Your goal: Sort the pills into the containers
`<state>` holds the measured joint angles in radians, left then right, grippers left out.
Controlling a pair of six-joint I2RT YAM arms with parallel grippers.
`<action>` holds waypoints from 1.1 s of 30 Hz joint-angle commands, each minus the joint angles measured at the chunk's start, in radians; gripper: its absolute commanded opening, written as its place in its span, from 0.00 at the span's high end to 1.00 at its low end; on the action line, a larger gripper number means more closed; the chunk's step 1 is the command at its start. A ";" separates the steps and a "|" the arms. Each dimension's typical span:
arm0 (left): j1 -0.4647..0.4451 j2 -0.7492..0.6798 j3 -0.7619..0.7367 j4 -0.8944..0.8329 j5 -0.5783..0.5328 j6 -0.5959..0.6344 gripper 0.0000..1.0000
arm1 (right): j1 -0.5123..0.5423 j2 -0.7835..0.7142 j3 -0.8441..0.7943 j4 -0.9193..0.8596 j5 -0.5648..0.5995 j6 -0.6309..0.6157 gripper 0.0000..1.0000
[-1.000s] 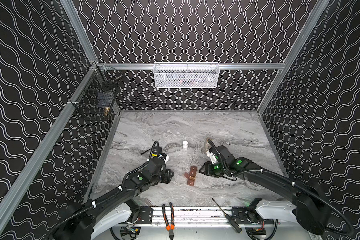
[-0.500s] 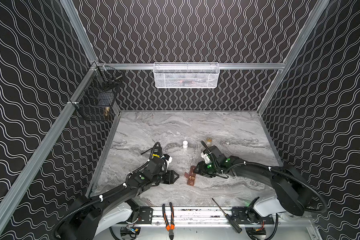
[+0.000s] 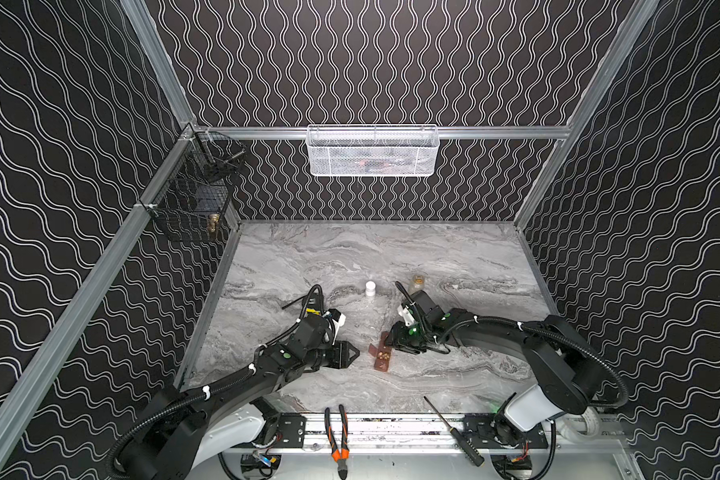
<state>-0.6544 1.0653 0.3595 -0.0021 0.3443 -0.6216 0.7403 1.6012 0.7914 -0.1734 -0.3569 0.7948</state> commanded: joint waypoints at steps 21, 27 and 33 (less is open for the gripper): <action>0.003 0.135 -0.001 0.156 0.089 0.002 0.57 | 0.001 0.046 0.024 0.005 0.005 -0.021 0.70; 0.002 0.177 0.005 0.181 0.111 0.008 0.57 | 0.001 0.050 0.030 -0.006 0.012 -0.030 0.72; 0.001 0.219 0.016 0.223 0.133 0.002 0.57 | 0.003 0.049 0.032 -0.017 0.022 -0.038 0.73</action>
<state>-0.6537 1.2728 0.3630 0.1661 0.4534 -0.6216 0.7403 1.6497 0.8177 -0.1680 -0.3557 0.7662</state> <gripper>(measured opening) 0.431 0.266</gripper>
